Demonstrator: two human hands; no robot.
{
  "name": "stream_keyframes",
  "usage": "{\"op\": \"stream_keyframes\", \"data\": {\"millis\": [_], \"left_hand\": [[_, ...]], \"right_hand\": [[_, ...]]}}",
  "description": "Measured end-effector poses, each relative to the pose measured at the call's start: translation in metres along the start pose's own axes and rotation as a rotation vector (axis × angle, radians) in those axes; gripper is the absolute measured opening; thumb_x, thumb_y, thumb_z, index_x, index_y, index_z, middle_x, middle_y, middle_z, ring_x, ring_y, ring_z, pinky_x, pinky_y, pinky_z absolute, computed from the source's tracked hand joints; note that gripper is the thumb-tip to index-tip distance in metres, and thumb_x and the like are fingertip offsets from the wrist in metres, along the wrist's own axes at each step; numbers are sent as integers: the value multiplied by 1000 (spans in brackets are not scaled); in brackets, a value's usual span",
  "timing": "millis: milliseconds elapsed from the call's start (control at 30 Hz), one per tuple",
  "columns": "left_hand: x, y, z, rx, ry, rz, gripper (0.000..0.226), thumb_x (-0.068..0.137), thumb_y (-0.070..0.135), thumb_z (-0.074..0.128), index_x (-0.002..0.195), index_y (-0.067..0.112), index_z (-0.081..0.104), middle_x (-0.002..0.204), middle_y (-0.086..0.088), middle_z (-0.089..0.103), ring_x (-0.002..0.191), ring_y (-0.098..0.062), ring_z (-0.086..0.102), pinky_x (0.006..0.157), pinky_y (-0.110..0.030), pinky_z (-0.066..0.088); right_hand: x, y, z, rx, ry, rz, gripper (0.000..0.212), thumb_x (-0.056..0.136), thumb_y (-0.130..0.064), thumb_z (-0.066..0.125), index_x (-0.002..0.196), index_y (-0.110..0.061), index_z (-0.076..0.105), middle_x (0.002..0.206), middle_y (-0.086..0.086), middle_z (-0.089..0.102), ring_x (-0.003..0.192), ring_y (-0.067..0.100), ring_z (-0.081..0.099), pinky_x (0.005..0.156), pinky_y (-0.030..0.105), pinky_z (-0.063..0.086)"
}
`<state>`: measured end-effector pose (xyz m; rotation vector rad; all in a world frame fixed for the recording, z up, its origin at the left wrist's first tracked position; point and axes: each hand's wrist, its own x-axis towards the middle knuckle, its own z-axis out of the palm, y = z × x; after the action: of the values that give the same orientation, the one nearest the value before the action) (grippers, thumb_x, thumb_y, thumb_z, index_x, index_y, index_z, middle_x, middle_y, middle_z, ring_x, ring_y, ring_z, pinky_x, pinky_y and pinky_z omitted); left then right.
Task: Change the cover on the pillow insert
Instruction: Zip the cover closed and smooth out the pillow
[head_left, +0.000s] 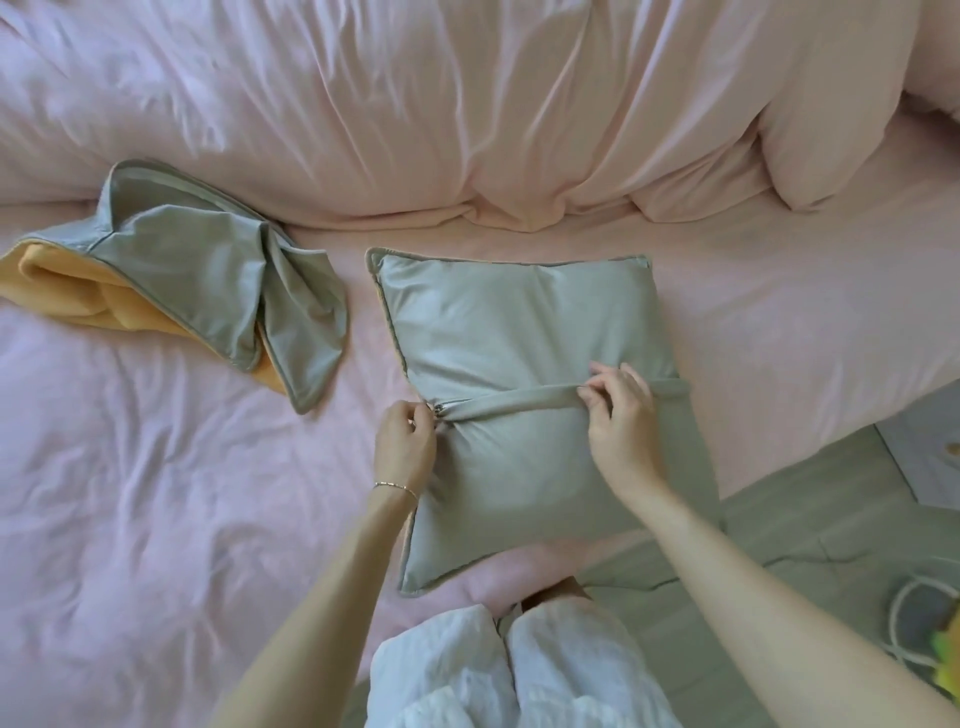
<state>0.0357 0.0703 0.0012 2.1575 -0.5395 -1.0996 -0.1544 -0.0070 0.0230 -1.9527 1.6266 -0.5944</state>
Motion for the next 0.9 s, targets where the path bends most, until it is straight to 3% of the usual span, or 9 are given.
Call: {"op": "stream_keyframes", "data": {"millis": [133, 267, 367, 433, 467, 533, 600, 800, 900], "left_hand": [[-36, 14, -8, 311, 81, 225, 22, 90, 26, 48, 73, 14, 44, 66, 3, 55, 70, -26, 53, 59, -32, 35], [-45, 26, -22, 305, 353, 540, 26, 81, 37, 44, 64, 18, 46, 62, 7, 50, 63, -18, 48, 53, -27, 30], [-20, 30, -18, 419, 242, 584, 46, 79, 44, 39, 103, 12, 60, 105, -5, 62, 101, -31, 53, 84, -35, 38], [-4, 30, -7, 659, 23, 463, 70, 76, 56, 24, 137, 24, 39, 146, -3, 35, 137, -27, 22, 109, -45, 17], [3, 27, 1, 735, -42, 436, 75, 75, 58, 17, 143, 27, 26, 154, 1, 19, 143, -23, 6, 114, -45, 4], [12, 15, 10, 759, -33, 416, 74, 76, 56, 16, 145, 29, 18, 156, 5, 8, 143, -20, -4, 114, -43, -8], [13, -2, 3, 720, 25, 412, 73, 76, 57, 18, 143, 29, 24, 155, 7, 13, 144, -17, 0, 115, -41, -6], [18, -3, -21, 479, 209, 329, 68, 68, 57, 24, 113, 16, 55, 131, -3, 50, 127, -23, 37, 107, -38, 21], [32, 28, -28, 284, 273, 357, 62, 77, 55, 27, 115, 15, 55, 130, -6, 49, 126, -22, 37, 110, -43, 22]], "right_hand": [[52, -42, -20, 133, -55, -351, 13, 85, -4, 52, 77, 4, 58, 114, 21, 61, 115, 25, 50, 102, 24, 30], [44, -53, -17, 46, -436, -619, 19, 87, -13, 47, 82, -2, 62, 132, 17, 51, 131, 24, 32, 107, 54, 18], [21, -27, 6, -4, -487, -403, 28, 90, -7, 51, 116, -6, 61, 143, 15, 39, 136, 24, 21, 112, 55, 14], [13, -18, 14, 78, -344, -165, 39, 93, -4, 44, 132, -4, 47, 146, 14, 34, 138, 21, 20, 115, 46, 15], [14, -15, 13, 108, -260, -79, 40, 95, -3, 41, 135, -2, 43, 146, 14, 34, 139, 21, 22, 116, 38, 15], [26, -8, 7, 114, -157, 25, 41, 97, -5, 35, 137, 0, 38, 147, 13, 32, 140, 21, 23, 113, 22, 12], [47, 3, 2, 85, -107, 51, 48, 95, -16, 29, 140, 1, 32, 149, 14, 28, 140, 23, 20, 112, 21, 10], [68, -6, 39, 56, -75, 157, 56, 96, -29, 14, 147, -6, 12, 155, 12, 5, 144, 20, 2, 116, 42, 1], [49, -39, 57, -105, 54, -120, 57, 96, -35, 14, 144, -7, 25, 151, 19, 20, 141, 29, 14, 113, 51, 6]]}}
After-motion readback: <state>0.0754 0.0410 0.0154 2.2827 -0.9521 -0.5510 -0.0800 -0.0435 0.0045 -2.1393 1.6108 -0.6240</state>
